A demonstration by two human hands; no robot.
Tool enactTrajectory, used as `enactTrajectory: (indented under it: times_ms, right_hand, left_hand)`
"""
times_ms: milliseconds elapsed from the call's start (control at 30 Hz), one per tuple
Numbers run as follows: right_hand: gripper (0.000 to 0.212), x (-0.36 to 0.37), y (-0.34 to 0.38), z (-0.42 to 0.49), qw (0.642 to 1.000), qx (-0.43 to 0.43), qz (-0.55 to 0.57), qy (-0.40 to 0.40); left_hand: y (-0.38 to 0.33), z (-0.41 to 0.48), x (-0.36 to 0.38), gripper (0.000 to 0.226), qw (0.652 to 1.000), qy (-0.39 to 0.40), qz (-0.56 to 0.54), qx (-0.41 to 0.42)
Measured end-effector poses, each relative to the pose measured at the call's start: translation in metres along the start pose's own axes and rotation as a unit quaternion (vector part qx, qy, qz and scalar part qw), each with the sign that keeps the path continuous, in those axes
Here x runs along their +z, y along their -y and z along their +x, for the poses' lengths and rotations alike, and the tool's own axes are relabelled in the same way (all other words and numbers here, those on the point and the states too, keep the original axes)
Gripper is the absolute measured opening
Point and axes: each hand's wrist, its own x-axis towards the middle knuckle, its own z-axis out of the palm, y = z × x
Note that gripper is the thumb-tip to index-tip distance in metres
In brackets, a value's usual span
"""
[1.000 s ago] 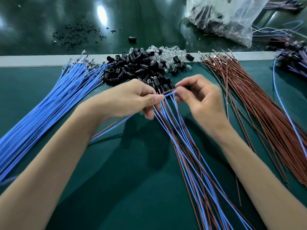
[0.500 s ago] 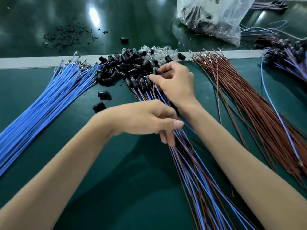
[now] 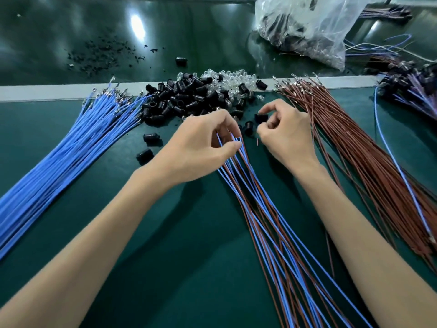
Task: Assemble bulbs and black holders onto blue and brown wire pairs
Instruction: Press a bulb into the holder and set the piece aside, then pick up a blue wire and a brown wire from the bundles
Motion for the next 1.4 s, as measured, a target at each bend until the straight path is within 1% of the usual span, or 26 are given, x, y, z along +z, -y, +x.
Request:
enactTrajectory:
  times_ms: [100, 200, 300, 367, 400, 467, 567, 667, 733, 800, 867, 967, 1033, 1067, 1100, 1167, 1200, 1233, 1300, 1333, 1400]
  right_hand:
    - [0.021, -0.004, -0.001, -0.004, 1.000, 0.000, -0.009, 0.000]
    - [0.027, -0.005, -0.002, -0.005, 0.999, -0.031, -0.034, 0.013]
    - [0.029, -0.007, -0.002, -0.007, 0.998, -0.052, -0.035, 0.009]
    - [0.026, -0.010, -0.006, -0.008, 0.994, -0.057, -0.093, -0.024]
    - [0.025, -0.013, -0.009, -0.008, 0.989, -0.053, -0.131, -0.045]
    - [0.029, -0.022, -0.016, -0.008, 0.977, -0.016, -0.203, -0.060]
    - [0.040, -0.037, -0.024, -0.005, 0.958, 0.076, -0.278, -0.009]
    - [0.045, -0.055, -0.031, -0.002, 0.940, 0.148, -0.305, 0.034]
    - [0.044, -0.063, -0.034, -0.001, 0.930, 0.184, -0.310, 0.064]
    - [0.035, -0.067, -0.033, 0.000, 0.923, 0.201, -0.311, 0.104]
    - [0.028, -0.065, -0.029, 0.000, 0.921, 0.202, -0.309, 0.127]
    - [0.021, -0.060, -0.022, -0.001, 0.917, 0.195, -0.322, 0.134]
    - [0.025, -0.056, -0.021, -0.003, 0.920, 0.179, -0.323, 0.133]
    - [0.027, -0.055, -0.021, -0.004, 0.928, 0.168, -0.307, 0.131]
    - [0.028, -0.054, -0.020, -0.005, 0.942, 0.160, -0.266, 0.126]
    - [0.025, -0.049, -0.018, -0.005, 0.976, 0.154, -0.114, 0.107]
    - [0.022, -0.047, -0.015, -0.005, 0.983, 0.155, -0.020, 0.097]
    - [0.018, -0.044, -0.013, -0.005, 0.980, 0.160, 0.078, 0.090]
    - [0.014, -0.037, -0.007, -0.007, 0.946, 0.177, 0.256, 0.086]
    - [0.014, -0.034, -0.005, -0.008, 0.924, 0.188, 0.322, 0.083]
    - [0.013, -0.027, 0.002, -0.011, 0.884, 0.203, 0.414, 0.073]
  left_hand:
    - [0.013, 0.005, -0.011, 0.004, 0.999, -0.034, 0.001, -0.011]
    - [0.028, 0.008, -0.022, 0.005, 0.994, -0.105, 0.028, -0.028]
    - [0.045, 0.009, -0.029, 0.005, 0.979, -0.164, 0.115, -0.047]
    - [0.054, 0.009, -0.036, 0.009, 0.966, -0.173, 0.186, -0.055]
    - [0.057, 0.009, -0.041, 0.010, 0.962, -0.174, 0.203, -0.057]
    - [0.061, 0.008, -0.051, 0.010, 0.961, -0.165, 0.215, -0.061]
    - [0.064, 0.007, -0.060, 0.013, 0.967, -0.097, 0.225, -0.068]
    - [0.064, 0.005, -0.068, 0.019, 0.971, -0.041, 0.224, -0.074]
    - [0.063, 0.004, -0.075, 0.023, 0.975, -0.006, 0.206, -0.082]
    - [0.063, 0.003, -0.081, 0.027, 0.978, 0.029, 0.183, -0.097]
    - [0.063, 0.002, -0.084, 0.028, 0.976, 0.050, 0.181, -0.111]
    - [0.061, 0.001, -0.084, 0.027, 0.975, 0.044, 0.184, -0.113]
    - [0.060, 0.001, -0.084, 0.026, 0.974, 0.040, 0.190, -0.114]
    - [0.059, 0.001, -0.083, 0.026, 0.973, 0.040, 0.196, -0.111]
    - [0.058, 0.001, -0.083, 0.025, 0.973, 0.039, 0.204, -0.105]
    - [0.055, 0.002, -0.080, 0.025, 0.975, 0.028, 0.204, -0.090]
    - [0.053, 0.002, -0.078, 0.024, 0.977, 0.019, 0.197, -0.083]
    - [0.052, 0.002, -0.077, 0.021, 0.978, 0.015, 0.194, -0.077]
    - [0.050, 0.003, -0.074, 0.014, 0.977, 0.015, 0.202, -0.067]
    - [0.049, 0.003, -0.073, 0.011, 0.977, 0.014, 0.205, -0.060]
    - [0.044, 0.004, -0.072, 0.007, 0.979, -0.001, 0.197, -0.045]
